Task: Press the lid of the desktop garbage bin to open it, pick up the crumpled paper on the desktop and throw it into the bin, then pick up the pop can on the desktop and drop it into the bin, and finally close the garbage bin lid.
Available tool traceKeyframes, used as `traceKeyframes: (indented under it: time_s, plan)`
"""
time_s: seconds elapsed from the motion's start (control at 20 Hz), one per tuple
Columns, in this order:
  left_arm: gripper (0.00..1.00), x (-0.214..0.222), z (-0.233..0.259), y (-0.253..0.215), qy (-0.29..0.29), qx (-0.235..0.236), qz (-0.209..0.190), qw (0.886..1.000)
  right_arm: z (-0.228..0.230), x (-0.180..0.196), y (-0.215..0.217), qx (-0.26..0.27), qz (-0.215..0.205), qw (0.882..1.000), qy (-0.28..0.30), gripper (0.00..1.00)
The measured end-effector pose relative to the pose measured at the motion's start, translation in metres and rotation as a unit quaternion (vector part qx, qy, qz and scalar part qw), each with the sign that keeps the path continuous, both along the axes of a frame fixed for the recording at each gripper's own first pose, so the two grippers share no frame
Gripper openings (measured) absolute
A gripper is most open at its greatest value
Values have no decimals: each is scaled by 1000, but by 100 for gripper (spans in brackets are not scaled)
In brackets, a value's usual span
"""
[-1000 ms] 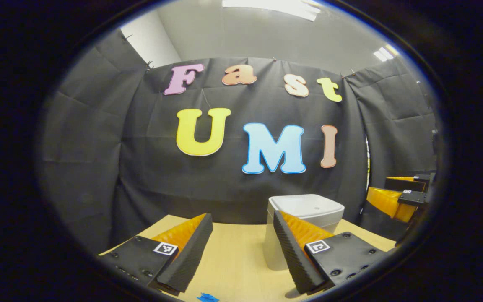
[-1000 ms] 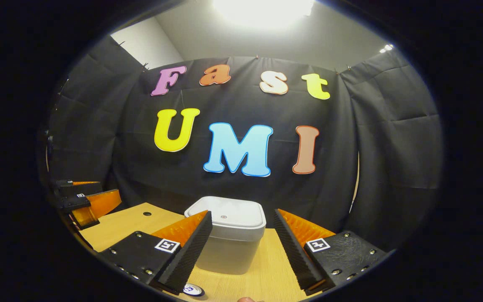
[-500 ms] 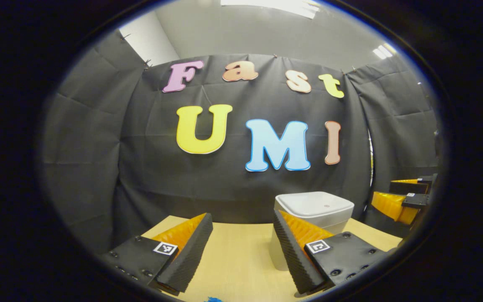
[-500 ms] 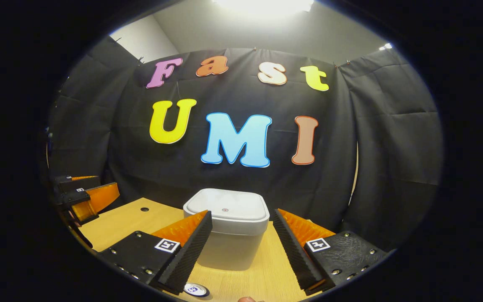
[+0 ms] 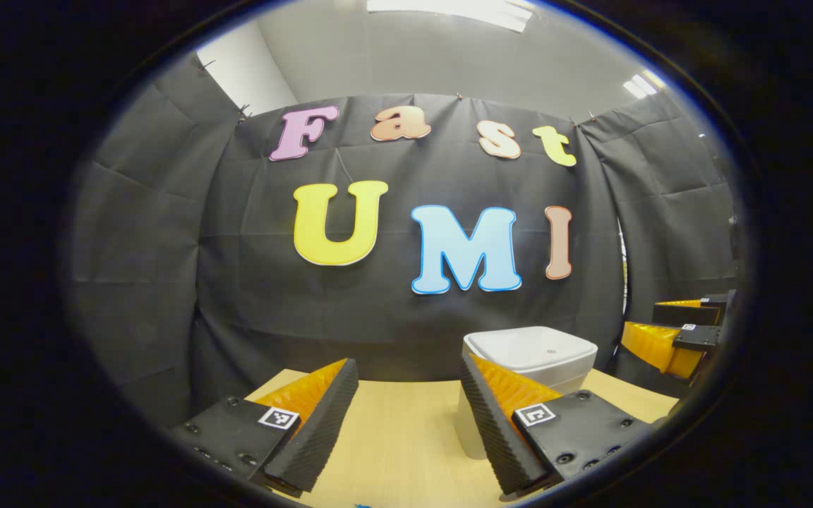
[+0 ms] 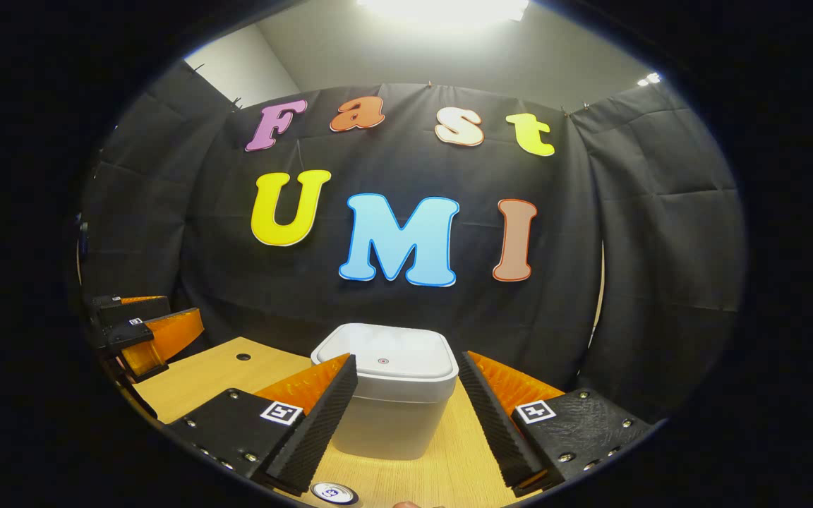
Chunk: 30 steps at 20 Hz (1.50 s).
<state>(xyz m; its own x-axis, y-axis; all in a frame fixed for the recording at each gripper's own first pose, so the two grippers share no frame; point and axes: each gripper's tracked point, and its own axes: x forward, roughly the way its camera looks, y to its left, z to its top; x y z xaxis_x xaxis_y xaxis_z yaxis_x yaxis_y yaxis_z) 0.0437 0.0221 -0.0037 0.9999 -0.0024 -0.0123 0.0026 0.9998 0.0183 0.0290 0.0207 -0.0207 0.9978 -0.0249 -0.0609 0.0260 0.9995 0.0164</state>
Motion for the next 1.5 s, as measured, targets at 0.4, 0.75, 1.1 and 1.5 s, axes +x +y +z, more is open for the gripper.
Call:
traceKeyframes:
  time_s: [0.4,0.75,1.1,1.5]
  plan:
    - [96,-1,1,-2,-1,-3,-2,1000,-1,7,1,-4,-6,1000,3,82]
    - [95,2,-5,2,3,-4,1,1000,-9,25,-2,-4,-17,1000,9,10]
    - [96,12,-9,10,6,-2,8,1000,-20,47,6,25,4,999,20,3]
    - [95,24,-10,14,8,3,12,1000,-29,91,24,13,41,999,24,0]
